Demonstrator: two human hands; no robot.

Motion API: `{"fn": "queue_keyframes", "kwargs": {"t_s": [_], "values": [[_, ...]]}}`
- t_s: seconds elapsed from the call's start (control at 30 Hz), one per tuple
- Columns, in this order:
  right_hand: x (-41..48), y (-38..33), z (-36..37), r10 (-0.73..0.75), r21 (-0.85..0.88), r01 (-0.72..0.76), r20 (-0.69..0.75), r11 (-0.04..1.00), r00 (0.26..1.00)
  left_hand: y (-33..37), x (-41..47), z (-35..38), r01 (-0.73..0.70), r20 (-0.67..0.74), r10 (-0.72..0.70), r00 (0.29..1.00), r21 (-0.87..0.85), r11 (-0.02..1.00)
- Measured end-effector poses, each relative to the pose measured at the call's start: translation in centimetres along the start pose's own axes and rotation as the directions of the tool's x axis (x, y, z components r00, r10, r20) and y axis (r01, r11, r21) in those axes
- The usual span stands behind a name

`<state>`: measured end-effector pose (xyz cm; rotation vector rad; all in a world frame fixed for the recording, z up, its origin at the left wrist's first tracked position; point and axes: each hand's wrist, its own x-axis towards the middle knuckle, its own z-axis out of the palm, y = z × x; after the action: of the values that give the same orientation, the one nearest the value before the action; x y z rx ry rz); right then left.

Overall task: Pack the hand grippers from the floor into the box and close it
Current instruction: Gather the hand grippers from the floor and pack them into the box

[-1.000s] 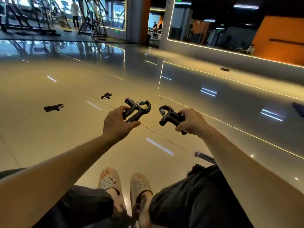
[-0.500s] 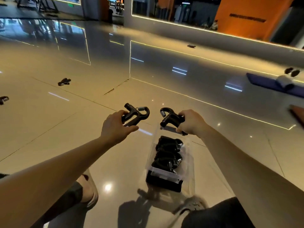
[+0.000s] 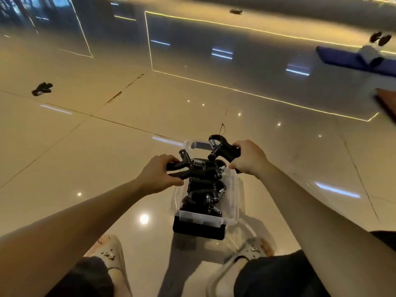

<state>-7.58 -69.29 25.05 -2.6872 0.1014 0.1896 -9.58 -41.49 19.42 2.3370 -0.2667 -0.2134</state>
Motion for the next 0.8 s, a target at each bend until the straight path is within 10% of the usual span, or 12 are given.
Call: {"fn": "queue_keyframes", "kwargs": {"t_s": [0.47,0.8], "values": [[4.1,6.1,2.8,0.064,0.094,-0.068,0.043,0.993,0.997,-2.3,3.9,8.9,-0.287,0.341,0.171,0.924,0.327,0.900],[4.5,8.8,3.4,0.073,0.139,-0.083,0.073,0.987,0.995,-3.3,5.0,11.4,-0.266,0.464,0.049,0.884,0.415,0.870]]}}
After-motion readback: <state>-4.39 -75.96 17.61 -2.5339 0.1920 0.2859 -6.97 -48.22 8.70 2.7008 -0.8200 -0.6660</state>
